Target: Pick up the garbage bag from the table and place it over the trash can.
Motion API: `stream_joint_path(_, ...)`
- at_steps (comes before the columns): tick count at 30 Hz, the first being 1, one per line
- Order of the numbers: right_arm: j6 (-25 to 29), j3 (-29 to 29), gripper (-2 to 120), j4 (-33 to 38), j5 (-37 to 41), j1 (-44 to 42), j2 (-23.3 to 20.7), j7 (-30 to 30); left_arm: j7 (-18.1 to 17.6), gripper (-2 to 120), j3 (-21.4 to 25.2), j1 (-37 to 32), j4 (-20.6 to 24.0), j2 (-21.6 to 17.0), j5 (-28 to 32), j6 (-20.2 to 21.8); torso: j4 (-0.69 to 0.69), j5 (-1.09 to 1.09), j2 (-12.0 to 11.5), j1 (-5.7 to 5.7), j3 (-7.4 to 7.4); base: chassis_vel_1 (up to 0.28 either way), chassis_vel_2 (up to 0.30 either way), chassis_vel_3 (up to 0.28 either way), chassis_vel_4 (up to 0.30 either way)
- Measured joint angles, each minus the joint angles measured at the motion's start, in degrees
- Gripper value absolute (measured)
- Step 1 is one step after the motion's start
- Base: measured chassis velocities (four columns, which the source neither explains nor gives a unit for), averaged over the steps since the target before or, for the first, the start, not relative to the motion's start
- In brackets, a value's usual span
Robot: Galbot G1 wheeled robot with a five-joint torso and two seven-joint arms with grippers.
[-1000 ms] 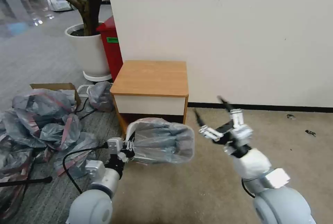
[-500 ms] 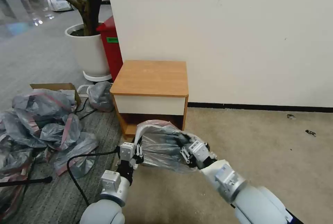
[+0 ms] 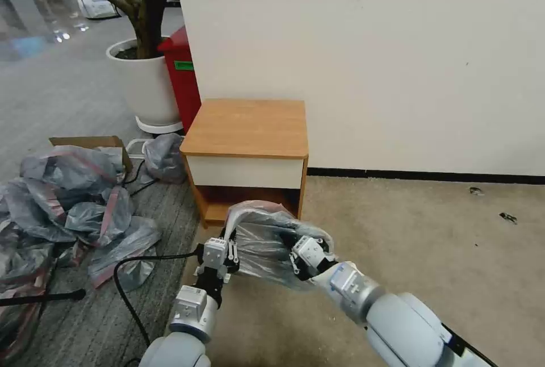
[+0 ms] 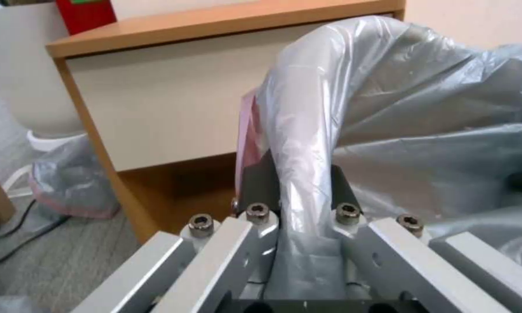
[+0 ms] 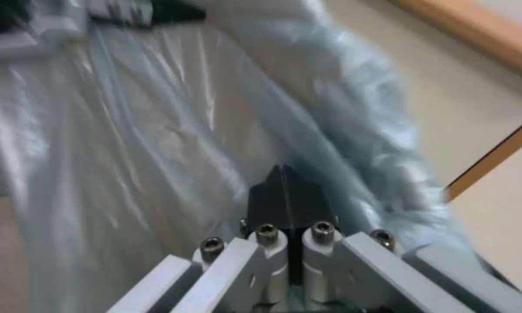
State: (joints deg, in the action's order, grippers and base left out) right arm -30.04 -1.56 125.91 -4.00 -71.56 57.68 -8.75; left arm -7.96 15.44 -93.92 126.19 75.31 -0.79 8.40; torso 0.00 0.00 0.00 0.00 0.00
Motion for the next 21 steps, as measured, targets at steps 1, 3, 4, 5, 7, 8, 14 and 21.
stream_joint_path(1, -0.04, -0.57, 0, -1.36, -0.23, 0.79, 0.2, -0.09, 0.0, 5, -0.19, -0.13, -0.02, 0.02, -0.49, -0.18, 0.0, 0.0, 0.0, 0.0, 0.0, 0.0, 0.0, 0.0, 0.0)
stream_joint_path(3, -0.07, -1.26, 0, -3.94, -1.04, 1.96, 0.8, -0.44, 0.0, 5, -0.4, -0.29, -0.01, 0.11, -0.88, -0.32, 0.0, 0.0, 0.0, 0.0, 0.0, 0.0, 0.0, 0.0, 0.0)
stream_joint_path(4, -0.07, -1.26, 0, -3.94, -1.04, 1.96, 0.8, -0.44, 0.0, 5, -0.4, -0.29, -0.01, 0.11, -0.88, -0.32, 0.0, 0.0, 0.0, 0.0, 0.0, 0.0, 0.0, 0.0, 0.0)
stream_joint_path(5, -0.07, -1.53, 0, -5.33, -1.5, 2.6, 1.3, -0.77, 0.0, 5, -0.53, -0.41, 0.14, 0.13, -0.97, -0.33, 0.0, 0.0, 0.0, 0.0, 0.0, 0.0, 0.0, 0.0, 0.0)
stream_joint_path(7, -0.15, -2.29, 0, -7.66, -1.95, 3.82, 2.17, -1.13, 0.01, 5, -0.99, -0.59, 0.5, 0.13, -1.01, -0.33, 0.0, 0.0, 0.0, 0.0, 0.0, 0.0, 0.0, 0.0, 0.0)
stream_joint_path(8, -0.2, -2.68, 0, -8.85, -2.23, 4.43, 2.49, -1.22, 0.02, 5, -1.26, -0.68, 0.68, 0.13, -1.03, -0.33, 0.0, 0.0, 0.0, 0.0, 0.0, 0.0, 0.0, 0.0, 0.0)
stream_joint_path(14, -0.44, -4.26, 0, -13.87, -2.85, 7.01, 3.86, -1.4, 0.07, 5, -2.19, -1.12, 1.4, 0.19, -1.03, -0.18, 0.0, 0.0, 0.0, 0.0, 0.0, 0.0, 0.0, 0.0, 0.0)
stream_joint_path(21, -0.76, -5.93, 0, -17.62, -3.08, 9.89, 5.09, -1.41, 0.07, 5, -3.74, -1.8, 2.0, 0.3, -0.85, 0.0, 0.0, 0.0, 0.0, 0.01, 0.0, 0.0, 0.0, 0.0, 0.0)
